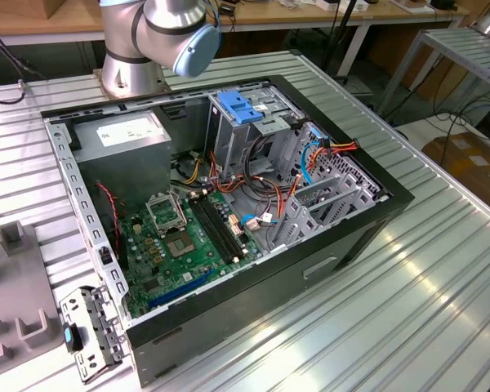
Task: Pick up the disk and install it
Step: 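Pick up the disk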
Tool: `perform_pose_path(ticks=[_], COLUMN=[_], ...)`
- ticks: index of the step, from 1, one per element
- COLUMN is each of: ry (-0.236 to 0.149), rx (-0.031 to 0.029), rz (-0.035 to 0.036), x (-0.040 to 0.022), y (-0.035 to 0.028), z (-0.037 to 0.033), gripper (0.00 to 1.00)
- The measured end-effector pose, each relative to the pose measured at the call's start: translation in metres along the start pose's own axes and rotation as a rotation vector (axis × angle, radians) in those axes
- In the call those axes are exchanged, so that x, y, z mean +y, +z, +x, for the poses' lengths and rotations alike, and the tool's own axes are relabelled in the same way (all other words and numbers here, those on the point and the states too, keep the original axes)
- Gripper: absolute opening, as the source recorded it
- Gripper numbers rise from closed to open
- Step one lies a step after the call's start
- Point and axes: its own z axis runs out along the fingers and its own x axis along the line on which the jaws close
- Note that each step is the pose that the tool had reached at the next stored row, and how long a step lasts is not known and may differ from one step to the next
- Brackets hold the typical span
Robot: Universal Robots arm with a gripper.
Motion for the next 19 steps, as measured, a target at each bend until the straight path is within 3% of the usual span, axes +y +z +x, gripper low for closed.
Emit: perform_pose_path(ticks=[19], ry=[0.000], rx=[0.0001], rz=[-0.0006], x=[-0.0002], y=[-0.0164], z=[0.0001], gripper=[0.37])
